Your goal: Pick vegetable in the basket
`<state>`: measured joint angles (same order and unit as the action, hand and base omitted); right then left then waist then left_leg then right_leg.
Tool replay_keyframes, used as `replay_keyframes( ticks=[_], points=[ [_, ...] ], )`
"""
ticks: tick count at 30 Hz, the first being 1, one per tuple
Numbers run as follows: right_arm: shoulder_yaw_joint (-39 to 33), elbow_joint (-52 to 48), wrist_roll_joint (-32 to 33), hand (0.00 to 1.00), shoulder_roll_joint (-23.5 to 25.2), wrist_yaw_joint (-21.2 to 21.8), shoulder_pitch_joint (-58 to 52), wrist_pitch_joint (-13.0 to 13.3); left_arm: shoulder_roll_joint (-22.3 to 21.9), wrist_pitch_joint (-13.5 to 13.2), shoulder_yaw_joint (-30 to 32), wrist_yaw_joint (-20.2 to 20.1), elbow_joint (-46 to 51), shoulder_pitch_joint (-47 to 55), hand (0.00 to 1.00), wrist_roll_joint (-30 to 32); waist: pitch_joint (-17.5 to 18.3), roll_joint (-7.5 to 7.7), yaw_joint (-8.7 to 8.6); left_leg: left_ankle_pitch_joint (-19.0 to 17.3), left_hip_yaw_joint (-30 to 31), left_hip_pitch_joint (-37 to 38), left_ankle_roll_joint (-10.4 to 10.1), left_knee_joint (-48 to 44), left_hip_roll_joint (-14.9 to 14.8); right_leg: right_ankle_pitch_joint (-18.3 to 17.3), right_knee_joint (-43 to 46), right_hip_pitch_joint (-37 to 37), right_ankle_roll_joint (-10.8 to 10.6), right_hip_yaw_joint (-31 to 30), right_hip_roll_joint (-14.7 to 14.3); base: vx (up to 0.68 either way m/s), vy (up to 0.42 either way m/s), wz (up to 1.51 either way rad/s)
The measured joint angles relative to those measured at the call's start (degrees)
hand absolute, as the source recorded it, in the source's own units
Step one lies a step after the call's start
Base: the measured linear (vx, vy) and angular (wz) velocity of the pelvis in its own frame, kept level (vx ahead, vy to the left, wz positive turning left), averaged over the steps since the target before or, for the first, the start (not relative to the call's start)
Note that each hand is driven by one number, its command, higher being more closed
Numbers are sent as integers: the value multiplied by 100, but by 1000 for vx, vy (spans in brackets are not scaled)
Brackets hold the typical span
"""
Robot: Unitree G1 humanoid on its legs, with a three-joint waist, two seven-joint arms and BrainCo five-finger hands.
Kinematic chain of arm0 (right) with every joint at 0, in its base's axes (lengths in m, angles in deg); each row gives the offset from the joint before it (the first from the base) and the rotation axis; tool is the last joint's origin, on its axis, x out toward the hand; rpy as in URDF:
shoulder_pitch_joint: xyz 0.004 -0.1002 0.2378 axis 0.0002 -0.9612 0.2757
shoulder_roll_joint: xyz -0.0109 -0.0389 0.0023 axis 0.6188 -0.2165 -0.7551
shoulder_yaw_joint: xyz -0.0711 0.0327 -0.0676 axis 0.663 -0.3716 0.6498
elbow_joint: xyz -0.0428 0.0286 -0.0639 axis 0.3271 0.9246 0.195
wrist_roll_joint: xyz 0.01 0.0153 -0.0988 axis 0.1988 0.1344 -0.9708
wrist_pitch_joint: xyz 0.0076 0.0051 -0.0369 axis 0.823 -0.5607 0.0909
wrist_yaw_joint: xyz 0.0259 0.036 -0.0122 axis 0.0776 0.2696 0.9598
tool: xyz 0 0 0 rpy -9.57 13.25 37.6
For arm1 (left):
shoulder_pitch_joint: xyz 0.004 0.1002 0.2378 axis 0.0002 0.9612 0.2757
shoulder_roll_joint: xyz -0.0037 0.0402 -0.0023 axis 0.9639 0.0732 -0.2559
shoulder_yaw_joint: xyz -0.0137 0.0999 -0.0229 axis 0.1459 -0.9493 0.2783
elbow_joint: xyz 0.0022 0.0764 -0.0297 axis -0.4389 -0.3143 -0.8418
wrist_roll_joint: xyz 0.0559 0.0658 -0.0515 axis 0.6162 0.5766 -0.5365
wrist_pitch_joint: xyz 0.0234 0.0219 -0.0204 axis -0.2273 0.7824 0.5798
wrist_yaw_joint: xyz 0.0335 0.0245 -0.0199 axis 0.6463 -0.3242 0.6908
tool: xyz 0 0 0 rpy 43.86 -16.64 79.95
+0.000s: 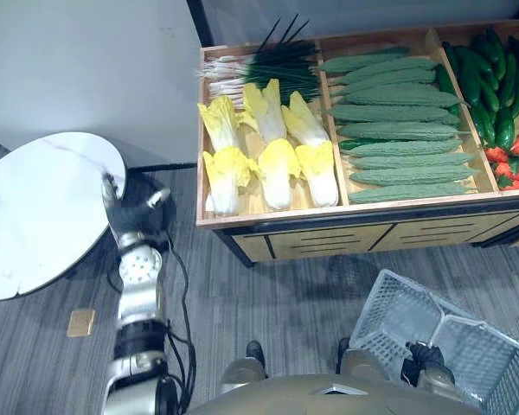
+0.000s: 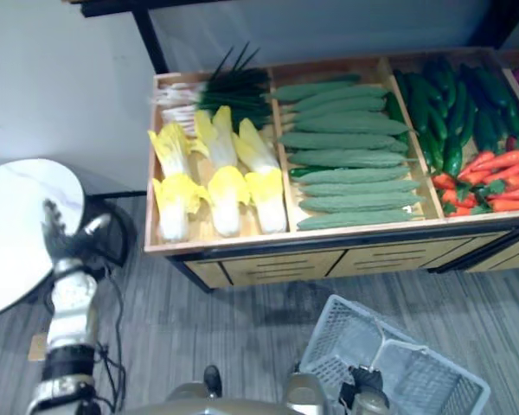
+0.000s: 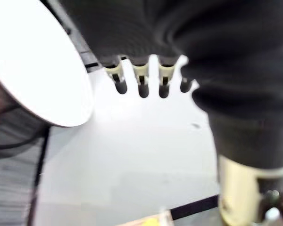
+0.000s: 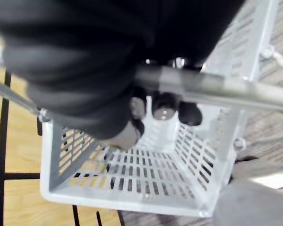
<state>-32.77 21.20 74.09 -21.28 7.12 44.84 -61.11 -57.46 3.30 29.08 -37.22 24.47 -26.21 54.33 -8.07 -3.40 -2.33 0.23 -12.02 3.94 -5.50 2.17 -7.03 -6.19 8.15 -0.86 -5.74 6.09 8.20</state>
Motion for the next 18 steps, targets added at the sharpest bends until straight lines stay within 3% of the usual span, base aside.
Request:
replay_keyframes(
  ticks=[6, 11, 18],
  points=[
    [62, -18, -98, 100, -26, 2, -59, 105, 212, 3, -972, -41, 29, -431, 0, 535, 13, -27, -78, 187, -74, 20, 29, 288, 9, 195, -139, -75, -3, -35, -52, -102, 19, -2],
    [196, -127, -102, 100, -30, -10, -51, 113, 128, 131, -2033, -248, -33, -477, 0, 1540, -22, -68, -212, 210, -360, 59, 28, 343, 3, 360, -320, -173, 3, -307, -117, -72, 14, -29],
    [232, -352, -102, 100, -47, -72, 199, 115, 59, 346, -2344, -326, -1090, -1308, 0, 1864, -369, -176, -426, 234, -633, -106, 20, 342, -15, 553, -365, -482, -17, -591, -178, -18, -3, -25]
  ],
)
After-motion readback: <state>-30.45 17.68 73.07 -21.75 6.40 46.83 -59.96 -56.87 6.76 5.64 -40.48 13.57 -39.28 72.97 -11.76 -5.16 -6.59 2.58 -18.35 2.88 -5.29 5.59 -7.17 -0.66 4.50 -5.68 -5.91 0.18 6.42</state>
